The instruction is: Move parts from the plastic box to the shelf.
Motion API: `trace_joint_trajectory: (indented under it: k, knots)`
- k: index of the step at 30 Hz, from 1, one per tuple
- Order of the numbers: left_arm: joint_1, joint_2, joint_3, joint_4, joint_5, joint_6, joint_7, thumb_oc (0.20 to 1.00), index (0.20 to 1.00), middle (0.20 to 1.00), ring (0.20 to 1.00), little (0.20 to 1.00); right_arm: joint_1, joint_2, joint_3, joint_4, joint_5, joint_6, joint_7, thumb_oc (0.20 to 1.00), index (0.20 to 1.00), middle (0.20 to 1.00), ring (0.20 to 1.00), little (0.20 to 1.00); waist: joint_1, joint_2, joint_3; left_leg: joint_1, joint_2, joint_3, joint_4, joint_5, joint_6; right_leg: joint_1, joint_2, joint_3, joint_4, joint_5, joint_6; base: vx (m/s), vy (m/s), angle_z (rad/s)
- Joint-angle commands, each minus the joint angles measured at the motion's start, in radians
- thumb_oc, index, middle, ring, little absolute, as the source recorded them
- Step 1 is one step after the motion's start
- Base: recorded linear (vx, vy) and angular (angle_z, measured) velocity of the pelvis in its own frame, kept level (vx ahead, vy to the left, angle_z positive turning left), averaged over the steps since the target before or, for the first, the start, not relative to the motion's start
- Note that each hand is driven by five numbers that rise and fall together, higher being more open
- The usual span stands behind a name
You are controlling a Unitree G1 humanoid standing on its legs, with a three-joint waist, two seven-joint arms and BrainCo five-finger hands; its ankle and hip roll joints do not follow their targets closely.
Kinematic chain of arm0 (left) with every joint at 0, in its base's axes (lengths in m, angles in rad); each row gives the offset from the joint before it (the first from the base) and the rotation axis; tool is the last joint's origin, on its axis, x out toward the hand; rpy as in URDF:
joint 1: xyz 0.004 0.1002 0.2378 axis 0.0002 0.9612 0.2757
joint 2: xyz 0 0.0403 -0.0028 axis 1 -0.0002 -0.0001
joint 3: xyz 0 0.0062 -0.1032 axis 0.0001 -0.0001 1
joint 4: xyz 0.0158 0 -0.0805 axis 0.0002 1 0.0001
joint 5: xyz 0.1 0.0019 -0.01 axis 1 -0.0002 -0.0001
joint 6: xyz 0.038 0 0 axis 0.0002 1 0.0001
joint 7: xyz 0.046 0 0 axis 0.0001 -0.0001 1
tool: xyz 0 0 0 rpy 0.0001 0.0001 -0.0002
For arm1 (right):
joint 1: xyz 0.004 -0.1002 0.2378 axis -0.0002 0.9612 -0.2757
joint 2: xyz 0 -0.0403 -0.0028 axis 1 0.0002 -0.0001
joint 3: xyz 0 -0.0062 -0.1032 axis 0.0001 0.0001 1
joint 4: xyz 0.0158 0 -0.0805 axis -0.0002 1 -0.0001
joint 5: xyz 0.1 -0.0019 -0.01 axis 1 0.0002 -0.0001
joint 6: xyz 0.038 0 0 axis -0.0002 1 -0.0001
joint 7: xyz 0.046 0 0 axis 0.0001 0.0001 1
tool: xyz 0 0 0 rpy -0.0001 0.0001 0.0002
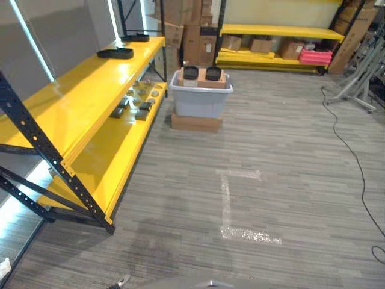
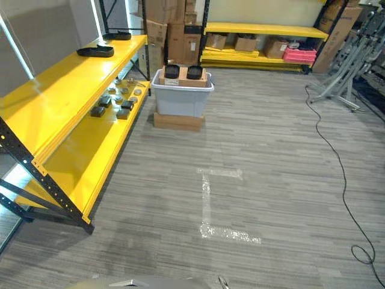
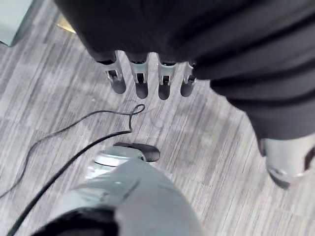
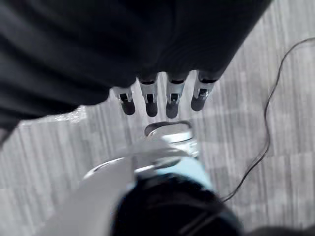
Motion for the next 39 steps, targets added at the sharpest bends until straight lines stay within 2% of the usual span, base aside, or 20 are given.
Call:
trace_joint_trajectory:
  k: [1, 4, 9, 11, 14, 15, 16, 17, 18, 21, 25, 29, 39]
  knots:
    - [-0.093, 0.012, -0.011, 0.026, -0.04, 0.008, -0.019, 1.0, 1.0, 1.0, 1.0, 1.0, -0.094, -0.03, 0.006, 0.028, 0.063, -0.005, 0.03, 1.0, 1.0, 1.0, 1.0, 1.0, -0.003, 0.002, 0.074, 0.084, -0.002, 0.065, -0.091, -0.082, -0.006, 0.159, -0.018, -0.04, -0.206, -0.008, 0.075, 0.0, 0.0, 0.0]
    - [-0.095, 0.009, -0.01, 0.022, -0.061, 0.045, 0.013, 1.0, 1.0, 1.0, 1.0, 1.0, -0.094, -0.03, 0.002, 0.028, 0.071, -0.016, 0.0, 1.0, 1.0, 1.0, 1.0, 1.0, -0.004, 0.002, 0.073, 0.084, -0.002, 0.067, -0.091, -0.084, -0.005, 0.16, -0.018, -0.039, -0.207, -0.006, 0.077, 0.0, 0.0, -0.01]
    - [-0.1, 0.014, 0.007, 0.038, -0.044, 0.048, 0.06, 1.0, 1.0, 1.0, 1.0, 1.0, -0.085, -0.029, -0.007, 0.04, 0.028, 0.002, 0.013, 1.0, 1.0, 1.0, 1.0, 1.0, -0.011, -0.003, 0.071, 0.088, -0.003, 0.068, -0.091, -0.087, -0.003, 0.159, -0.018, -0.03, -0.206, -0.004, 0.078, 0.0, 0.0, 0.0]
    - [-0.098, 0.018, 0.0, 0.037, 0.003, 0.032, 0.055, 1.0, 1.0, 1.0, 1.0, 1.0, -0.081, -0.029, -0.004, 0.046, 0.016, 0.013, 0.01, 1.0, 1.0, 1.0, 1.0, 1.0, -0.012, -0.005, 0.07, 0.089, -0.003, 0.069, -0.091, -0.088, -0.002, 0.16, -0.017, -0.026, -0.207, -0.002, 0.078, 0.0, 0.0, 0.0]
    - [-0.095, 0.016, -0.027, 0.025, 0.054, -0.048, 0.053, 1.0, 1.0, 1.0, 1.0, 1.0, -0.077, -0.026, -0.005, 0.06, 0.021, 0.025, -0.017, 1.0, 1.0, 1.0, 1.0, 1.0, -0.013, -0.005, 0.067, 0.089, -0.002, 0.072, -0.091, -0.088, -0.002, 0.16, -0.019, -0.025, -0.209, 0.001, 0.082, 0.0, 0.006, -0.01]
    - [-0.096, 0.021, -0.045, 0.006, 0.046, -0.067, 0.046, 1.0, 1.0, 1.0, 1.0, 1.0, -0.079, -0.028, -0.009, 0.066, 0.04, 0.046, -0.05, 1.0, 1.0, 1.0, 1.0, 1.0, -0.013, -0.005, 0.068, 0.088, -0.002, 0.074, -0.091, -0.089, -0.001, 0.156, -0.02, -0.023, -0.206, 0.001, 0.082, 0.0, 0.019, -0.06]
    - [-0.098, 0.023, -0.054, -0.003, 0.047, -0.104, 0.032, 1.0, 1.0, 1.0, 1.0, 1.0, -0.083, -0.029, -0.02, 0.074, 0.056, 0.032, -0.095, 1.0, 1.0, 1.0, 1.0, 1.0, -0.012, -0.004, 0.069, 0.089, -0.003, 0.074, -0.091, -0.091, 0.001, 0.156, -0.02, -0.021, -0.204, 0.0, 0.082, -0.01, 0.017, -0.09]
    - [-0.099, 0.024, -0.056, -0.004, 0.046, -0.112, 0.028, 1.0, 1.0, 1.0, 1.0, 1.0, -0.084, -0.029, -0.022, 0.075, 0.061, 0.026, -0.109, 1.0, 1.0, 1.0, 1.0, 1.0, -0.012, -0.004, 0.069, 0.089, -0.003, 0.073, -0.091, -0.091, 0.001, 0.156, -0.02, -0.021, -0.204, 0.0, 0.082, -0.01, 0.008, -0.11]
    - [-0.098, 0.02, -0.068, -0.019, 0.045, -0.101, 0.016, 1.0, 1.0, 1.0, 1.0, 1.0, -0.088, -0.031, -0.037, 0.074, 0.077, 0.016, -0.137, 1.0, 1.0, 1.0, 1.0, 1.0, -0.01, -0.003, 0.072, 0.091, -0.004, 0.073, -0.091, -0.093, 0.004, 0.157, -0.021, -0.022, -0.201, -0.001, 0.082, -0.01, 0.003, -0.1]
    - [-0.092, 0.02, -0.08, -0.025, 0.037, -0.108, 0.03, 1.0, 1.0, 1.0, 1.0, 1.0, -0.094, -0.032, -0.049, 0.071, 0.08, 0.021, -0.142, 1.0, 1.0, 1.0, 1.0, 1.0, -0.008, -0.002, 0.075, 0.093, -0.005, 0.07, -0.091, -0.095, 0.007, 0.158, -0.022, -0.022, -0.198, -0.002, 0.082, 0.0, 0.001, -0.03]
    - [-0.082, 0.02, -0.063, -0.007, -0.016, -0.021, 0.005, 1.0, 1.0, 1.0, 1.0, 1.0, -0.099, -0.029, -0.046, 0.068, 0.069, 0.017, -0.136, 1.0, 1.0, 1.0, 1.0, 1.0, -0.005, -0.001, 0.073, 0.097, -0.006, 0.066, -0.091, -0.096, 0.009, 0.161, -0.024, -0.023, -0.199, -0.003, 0.08, 0.0, 0.0, 0.0]
    - [-0.079, 0.02, -0.045, 0.008, -0.011, -0.024, 0.006, 1.0, 1.0, 1.0, 1.0, 1.0, -0.098, -0.026, -0.037, 0.068, 0.026, -0.007, -0.127, 1.0, 1.0, 1.0, 1.0, 1.0, -0.005, 0.0, 0.07, 0.098, -0.005, 0.066, -0.091, -0.097, 0.008, 0.163, -0.026, -0.026, -0.199, -0.003, 0.08, 0.0, 0.0, 0.0]
    - [-0.08, 0.019, -0.021, 0.011, -0.058, -0.026, 0.007, 1.0, 1.0, 1.0, 1.0, 1.0, -0.098, -0.027, -0.028, 0.059, 0.026, 0.008, -0.123, 1.0, 1.0, 1.0, 1.0, 1.0, -0.007, 0.003, 0.076, 0.101, -0.002, 0.068, -0.091, -0.098, 0.009, 0.161, -0.033, -0.027, -0.192, -0.007, 0.079, 0.0, 0.0, 0.0]
